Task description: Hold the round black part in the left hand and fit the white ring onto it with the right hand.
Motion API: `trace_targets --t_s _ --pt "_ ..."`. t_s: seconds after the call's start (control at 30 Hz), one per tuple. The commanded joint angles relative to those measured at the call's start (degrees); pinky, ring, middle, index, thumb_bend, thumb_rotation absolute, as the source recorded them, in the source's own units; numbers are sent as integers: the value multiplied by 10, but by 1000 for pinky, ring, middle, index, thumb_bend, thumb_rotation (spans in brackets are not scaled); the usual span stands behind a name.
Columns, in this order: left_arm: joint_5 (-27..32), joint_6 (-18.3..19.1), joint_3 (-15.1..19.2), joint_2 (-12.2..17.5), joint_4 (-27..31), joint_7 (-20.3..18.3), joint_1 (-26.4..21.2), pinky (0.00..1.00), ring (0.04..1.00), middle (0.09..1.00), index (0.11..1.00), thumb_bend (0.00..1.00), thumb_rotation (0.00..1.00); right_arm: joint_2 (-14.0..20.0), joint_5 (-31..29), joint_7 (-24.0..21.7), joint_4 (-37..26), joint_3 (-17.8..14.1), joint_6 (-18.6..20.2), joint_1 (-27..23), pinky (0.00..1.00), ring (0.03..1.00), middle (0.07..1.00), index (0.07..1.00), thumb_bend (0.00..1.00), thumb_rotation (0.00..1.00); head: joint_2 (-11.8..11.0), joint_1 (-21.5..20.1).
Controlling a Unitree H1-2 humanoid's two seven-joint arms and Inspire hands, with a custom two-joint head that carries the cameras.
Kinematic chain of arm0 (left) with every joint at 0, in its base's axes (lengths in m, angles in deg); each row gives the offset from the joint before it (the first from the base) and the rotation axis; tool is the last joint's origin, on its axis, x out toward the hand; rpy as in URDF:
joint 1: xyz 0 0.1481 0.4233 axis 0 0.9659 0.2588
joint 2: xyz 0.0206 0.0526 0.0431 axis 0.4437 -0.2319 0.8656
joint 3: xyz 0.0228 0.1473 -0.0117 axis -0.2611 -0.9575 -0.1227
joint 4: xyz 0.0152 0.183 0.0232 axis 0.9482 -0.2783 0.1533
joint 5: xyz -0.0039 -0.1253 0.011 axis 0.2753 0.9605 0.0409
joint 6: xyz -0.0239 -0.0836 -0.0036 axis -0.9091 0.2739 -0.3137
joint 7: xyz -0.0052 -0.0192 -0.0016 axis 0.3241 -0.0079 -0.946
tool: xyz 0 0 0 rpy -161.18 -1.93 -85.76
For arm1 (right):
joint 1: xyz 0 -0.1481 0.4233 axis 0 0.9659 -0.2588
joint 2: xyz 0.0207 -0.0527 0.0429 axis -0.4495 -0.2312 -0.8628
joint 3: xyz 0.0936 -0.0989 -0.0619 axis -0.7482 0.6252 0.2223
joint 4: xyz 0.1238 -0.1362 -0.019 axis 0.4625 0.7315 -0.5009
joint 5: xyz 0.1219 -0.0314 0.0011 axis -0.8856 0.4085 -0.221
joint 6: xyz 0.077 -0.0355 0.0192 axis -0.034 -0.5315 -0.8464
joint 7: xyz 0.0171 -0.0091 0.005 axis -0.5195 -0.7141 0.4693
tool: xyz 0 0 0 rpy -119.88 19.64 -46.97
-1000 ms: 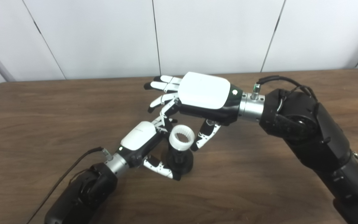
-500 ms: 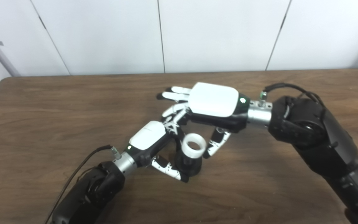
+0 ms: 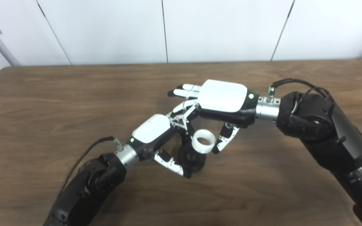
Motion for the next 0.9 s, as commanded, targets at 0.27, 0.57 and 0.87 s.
trace_targets --t_s 0.27,0.57,0.87 --pt "-3 -3 0 7 22 -28 0 1000 917 677 481 524 58 2 -12 1 -26 -10 8 -11 1000 1000 833 483 525 143 9 6" --pt "-3 -7 1 3 21 -31 2 1000 920 676 481 524 58 -10 -8 0 -31 -7 12 2 1000 1000 833 482 525 142 7 8" --pt "-7 -6 -3 -3 29 -33 2 1000 913 676 481 524 60 -20 -6 1 -26 -5 16 3 1000 1000 835 481 525 140 5 13"
